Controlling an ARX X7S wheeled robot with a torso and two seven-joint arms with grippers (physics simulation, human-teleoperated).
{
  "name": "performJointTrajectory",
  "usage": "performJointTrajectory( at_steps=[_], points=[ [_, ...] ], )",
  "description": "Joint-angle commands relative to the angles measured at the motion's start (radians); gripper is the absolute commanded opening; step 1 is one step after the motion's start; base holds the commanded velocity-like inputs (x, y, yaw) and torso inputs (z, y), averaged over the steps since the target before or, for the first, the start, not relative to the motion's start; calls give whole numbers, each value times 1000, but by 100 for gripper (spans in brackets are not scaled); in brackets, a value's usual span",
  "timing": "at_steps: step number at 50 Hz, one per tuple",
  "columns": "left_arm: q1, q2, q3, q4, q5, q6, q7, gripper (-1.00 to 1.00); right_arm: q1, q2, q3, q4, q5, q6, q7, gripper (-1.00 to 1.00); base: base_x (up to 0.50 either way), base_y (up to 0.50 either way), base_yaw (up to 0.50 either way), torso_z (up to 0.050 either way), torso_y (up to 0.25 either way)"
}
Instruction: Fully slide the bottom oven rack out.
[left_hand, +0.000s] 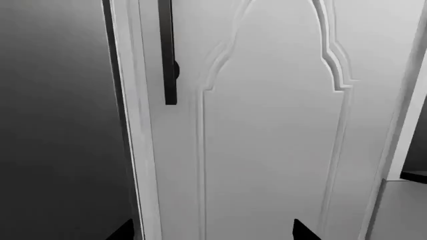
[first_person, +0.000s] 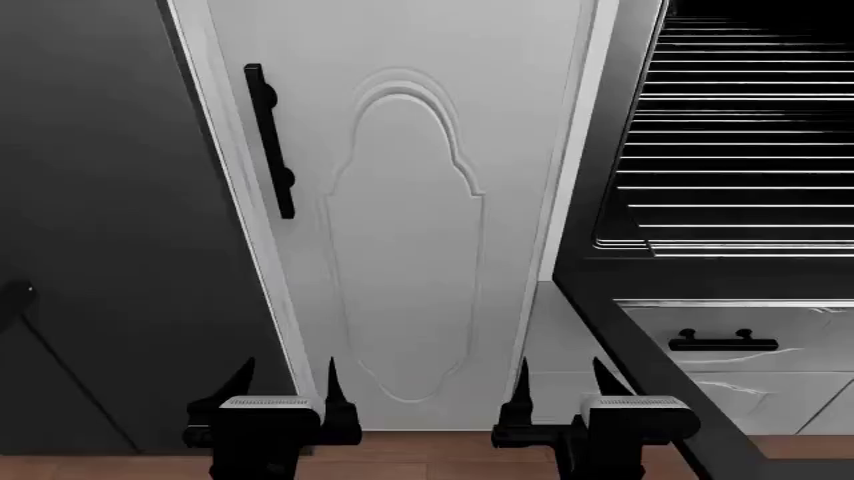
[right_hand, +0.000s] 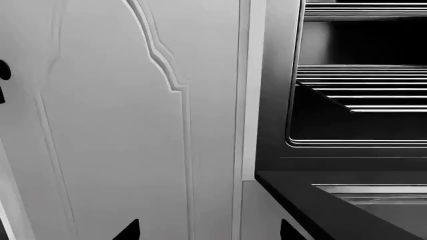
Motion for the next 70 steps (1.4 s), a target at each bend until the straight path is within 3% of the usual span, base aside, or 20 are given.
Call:
performJointTrajectory(
  at_steps=[1,14,23,34,70],
  points=[
    [0,-16,20,-4,-10,5,-22,100,-1,16,-22,1,11,-6,19,100,0,0,0,0,0],
    [-5,-49,64,-14,-9,4,-97,100,-2,50,-58,-6,59,-2,57,100,0,0,0,0,0],
    [-4,-63,80,-13,-31,8,-109,100,-7,66,-72,-13,87,-10,61,100,-27,424,0,0,0],
    [-2,-76,90,-5,-60,5,-116,100,-8,78,-84,-12,107,-23,77,100,-453,301,0,0,0],
    [-7,-114,131,-10,-101,16,-161,100,-3,112,-123,-6,130,-42,136,100,-497,5,0,0,0]
  ],
)
